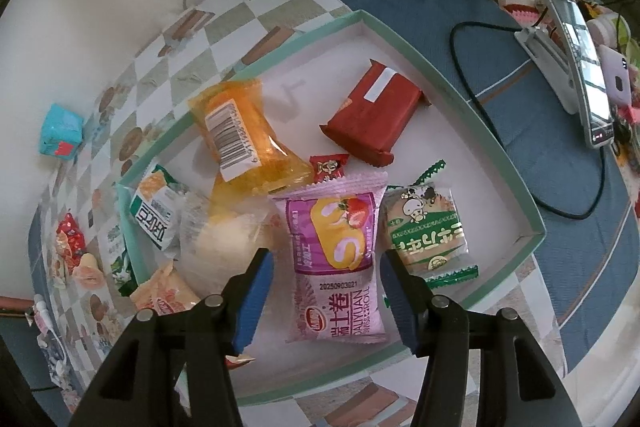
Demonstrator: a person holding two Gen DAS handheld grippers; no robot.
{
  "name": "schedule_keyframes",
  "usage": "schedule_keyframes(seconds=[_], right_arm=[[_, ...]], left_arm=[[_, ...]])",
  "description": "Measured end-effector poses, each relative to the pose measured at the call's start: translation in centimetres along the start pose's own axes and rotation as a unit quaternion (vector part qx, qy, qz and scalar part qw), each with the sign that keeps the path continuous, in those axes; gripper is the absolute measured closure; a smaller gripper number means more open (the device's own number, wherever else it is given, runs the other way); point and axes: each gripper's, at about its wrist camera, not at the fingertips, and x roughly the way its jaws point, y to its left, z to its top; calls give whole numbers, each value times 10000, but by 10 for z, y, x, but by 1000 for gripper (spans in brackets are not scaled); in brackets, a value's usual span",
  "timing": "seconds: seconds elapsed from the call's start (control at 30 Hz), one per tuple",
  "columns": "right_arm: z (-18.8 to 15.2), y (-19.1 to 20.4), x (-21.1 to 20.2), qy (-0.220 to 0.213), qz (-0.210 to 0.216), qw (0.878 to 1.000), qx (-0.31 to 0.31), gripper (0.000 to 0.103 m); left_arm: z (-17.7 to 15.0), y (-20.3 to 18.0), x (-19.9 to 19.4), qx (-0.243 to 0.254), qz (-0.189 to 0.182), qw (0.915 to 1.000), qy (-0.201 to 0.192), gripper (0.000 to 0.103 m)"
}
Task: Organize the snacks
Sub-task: 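Lower both roll packs into the tray and open both tools, then move both open tools back toward the snack pile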
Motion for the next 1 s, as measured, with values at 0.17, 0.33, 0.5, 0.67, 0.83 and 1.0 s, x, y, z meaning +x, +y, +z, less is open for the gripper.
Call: schedule_keyframes(seconds=[0.17, 0.33, 0.5, 0.67, 0.83, 1.0], right_arm=[[-2, 5, 1, 0, 44, 10000, -72, 32], [-3, 13, 3, -10, 80, 9998, -174, 19], [-9, 24, 0, -72, 131, 9992, -370, 12], [-17, 44, -4, -133, 199, 9974, -680, 5], [-27, 64, -9, -204, 305, 9940, -1026, 0], [-37, 88, -11, -290, 431, 9891, -1377, 0]], left_arm=[[3, 17, -10, -286, 247, 9991, -170, 25], [3, 49, -10, -857, 573, 9945, -156, 18], [3, 87, -9, -1502, 815, 9852, -163, 14], [2, 116, -12, -1907, 806, 9782, -181, 9], [2, 144, -17, -2182, 925, 9711, -270, 8], [-2, 181, -26, -2565, 1175, 9585, -398, 8]])
